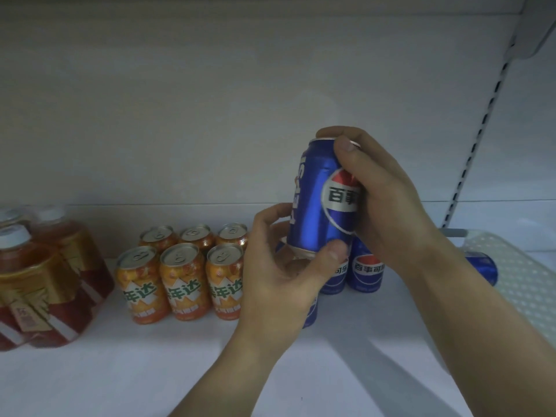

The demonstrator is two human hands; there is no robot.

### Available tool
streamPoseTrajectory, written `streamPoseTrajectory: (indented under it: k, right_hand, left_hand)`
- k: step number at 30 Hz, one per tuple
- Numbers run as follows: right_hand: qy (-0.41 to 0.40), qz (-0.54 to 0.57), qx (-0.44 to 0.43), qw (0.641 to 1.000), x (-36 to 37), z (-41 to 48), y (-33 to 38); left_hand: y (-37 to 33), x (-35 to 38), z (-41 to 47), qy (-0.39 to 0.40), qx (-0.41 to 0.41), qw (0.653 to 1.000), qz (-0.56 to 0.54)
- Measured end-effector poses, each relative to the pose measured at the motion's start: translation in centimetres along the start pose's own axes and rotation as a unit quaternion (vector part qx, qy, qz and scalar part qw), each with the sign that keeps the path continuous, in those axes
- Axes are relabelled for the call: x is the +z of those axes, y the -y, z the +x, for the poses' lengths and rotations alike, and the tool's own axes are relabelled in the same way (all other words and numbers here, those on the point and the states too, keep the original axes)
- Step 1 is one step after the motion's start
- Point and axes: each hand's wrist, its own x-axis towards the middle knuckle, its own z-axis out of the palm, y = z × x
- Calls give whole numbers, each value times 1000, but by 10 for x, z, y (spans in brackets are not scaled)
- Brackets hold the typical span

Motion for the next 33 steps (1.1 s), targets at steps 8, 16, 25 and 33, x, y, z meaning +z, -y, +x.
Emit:
streamPoseTrajectory:
  k: [8,16,25,33]
  right_hand:
    - [-9,-12,-5,1000,-2,-1,2]
    - [9,-43,5,999,-1,-3,5]
    - [82,-191,-21,978,-5,-3,11]
    - [117,-270,-132,947,-1,-9,3]
  left_hand:
    - [1,1,0,21,-22,1000,-6]
    - [3,-4,-1,42,-61,996,-48]
    - [-5,-14,8,1,20,1000,24]
    - [-4,-24,17,-25,47,992,111]
